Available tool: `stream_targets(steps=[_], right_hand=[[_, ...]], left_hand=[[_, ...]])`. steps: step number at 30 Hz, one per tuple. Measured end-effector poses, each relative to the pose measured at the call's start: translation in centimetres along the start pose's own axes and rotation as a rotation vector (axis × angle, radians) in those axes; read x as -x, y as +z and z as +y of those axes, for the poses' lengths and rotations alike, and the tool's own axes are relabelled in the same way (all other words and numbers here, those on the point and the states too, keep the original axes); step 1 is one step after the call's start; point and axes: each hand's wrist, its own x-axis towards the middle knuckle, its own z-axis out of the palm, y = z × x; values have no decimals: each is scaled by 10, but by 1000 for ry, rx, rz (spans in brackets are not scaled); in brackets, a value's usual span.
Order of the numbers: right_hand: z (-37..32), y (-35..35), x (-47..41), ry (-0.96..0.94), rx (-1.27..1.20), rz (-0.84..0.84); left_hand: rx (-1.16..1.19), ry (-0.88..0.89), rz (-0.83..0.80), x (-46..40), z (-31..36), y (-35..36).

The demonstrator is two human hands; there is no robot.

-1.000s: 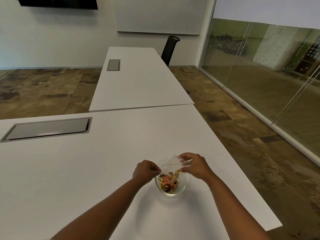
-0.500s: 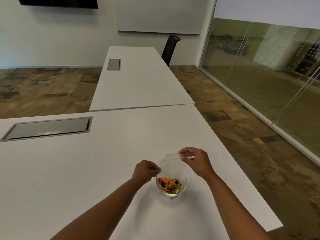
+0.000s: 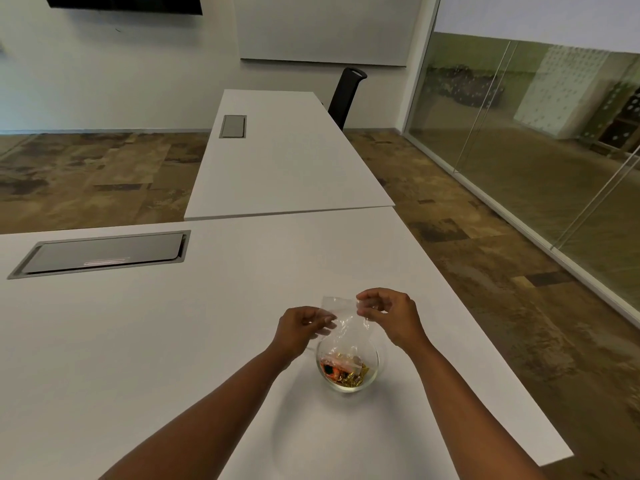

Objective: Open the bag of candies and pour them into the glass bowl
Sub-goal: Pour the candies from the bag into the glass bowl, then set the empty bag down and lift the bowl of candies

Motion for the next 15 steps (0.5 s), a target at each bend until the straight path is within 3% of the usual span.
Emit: stream_targets(steps=[3, 6, 8, 12, 15], right_hand=[[4, -1, -2, 115, -317, 72], [13, 0, -4, 220, -432, 176], [23, 3, -3, 299, -327, 205], [48, 9, -3, 384, 132, 213], [56, 14, 0, 466, 283, 154]], left_hand=[[82, -75, 5, 3, -3, -8], [153, -144, 51, 8, -9, -20], [210, -200, 126, 13, -18, -29], [291, -319, 252, 24, -38, -43], [301, -400, 281, 31, -51, -48]])
